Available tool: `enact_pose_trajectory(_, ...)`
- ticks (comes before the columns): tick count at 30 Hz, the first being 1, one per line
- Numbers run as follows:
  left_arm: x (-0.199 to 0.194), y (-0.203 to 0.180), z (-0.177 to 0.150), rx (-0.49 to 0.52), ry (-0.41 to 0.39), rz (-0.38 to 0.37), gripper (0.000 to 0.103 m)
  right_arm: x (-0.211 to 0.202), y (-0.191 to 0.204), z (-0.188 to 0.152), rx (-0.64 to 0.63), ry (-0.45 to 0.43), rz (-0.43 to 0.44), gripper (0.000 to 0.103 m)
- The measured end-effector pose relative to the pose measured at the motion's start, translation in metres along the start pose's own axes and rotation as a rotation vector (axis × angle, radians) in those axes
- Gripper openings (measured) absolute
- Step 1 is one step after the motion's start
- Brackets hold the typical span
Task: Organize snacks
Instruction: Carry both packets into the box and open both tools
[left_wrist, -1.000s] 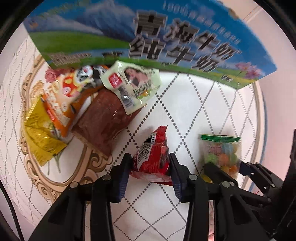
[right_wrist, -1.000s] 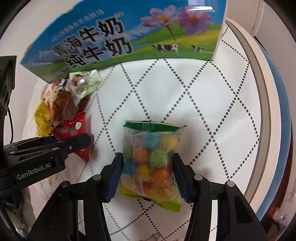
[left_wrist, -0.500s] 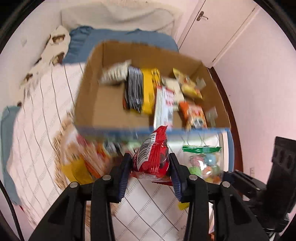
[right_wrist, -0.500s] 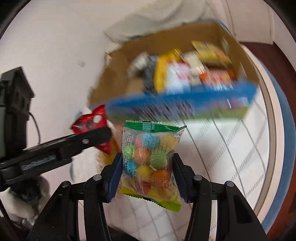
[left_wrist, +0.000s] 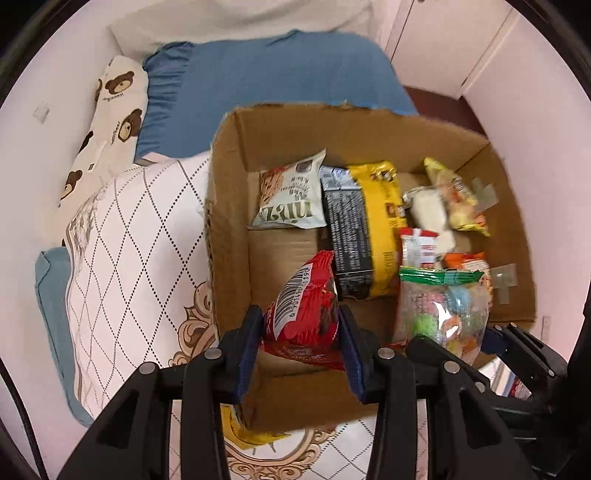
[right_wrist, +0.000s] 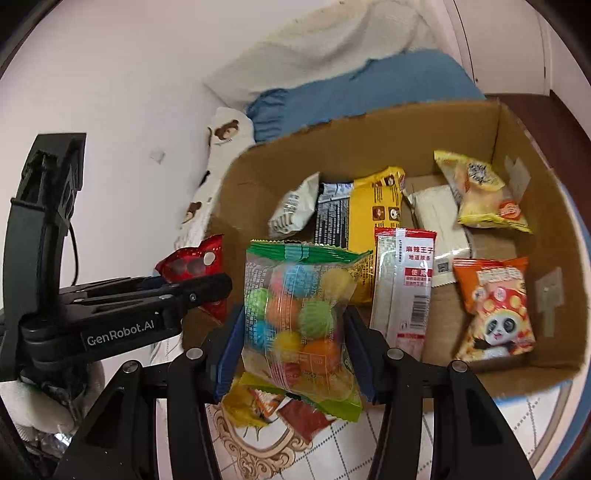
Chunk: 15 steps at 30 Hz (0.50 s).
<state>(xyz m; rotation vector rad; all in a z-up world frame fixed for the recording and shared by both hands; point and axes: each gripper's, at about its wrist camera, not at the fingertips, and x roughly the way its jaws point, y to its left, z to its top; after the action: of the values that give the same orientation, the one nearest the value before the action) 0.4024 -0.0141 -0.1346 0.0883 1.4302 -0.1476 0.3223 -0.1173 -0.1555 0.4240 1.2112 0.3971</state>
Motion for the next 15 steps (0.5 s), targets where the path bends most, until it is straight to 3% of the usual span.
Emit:
enact_pose_trajectory(5,0.02,0.001,0.0,0.002,0.062,0.025,0.04,0.026,-0.009,0.001,0.022,0.066,0.001,0.057)
enact_pose_trajectory(6,0.023,0.002,0.0,-0.008,0.063,0.019,0.046,0.032,-0.012,0.001,0.032,0.089,-0.005,0.058)
enact_pose_trajectory(8,0.024,0.004,0.0,-0.025,0.063,0.002,0.056,0.036,-0.016,0.001,0.04,0.106,-0.002,0.077)
enact_pose_trajectory(9,0.025,0.004,-0.001,-0.031,0.062,-0.002,0.072,0.037,-0.018,0.002,0.043,0.109,0.0,0.09)
enact_pose_trajectory(10,0.025,0.003,-0.001,-0.03,0.057,0.003,0.079,0.037,-0.019,0.002,0.041,0.113,-0.012,0.095)
enact_pose_trajectory(15,0.023,-0.005,-0.003,-0.03,0.037,0.001,0.092,0.026,-0.024,0.005,0.028,0.115,-0.075,0.097)
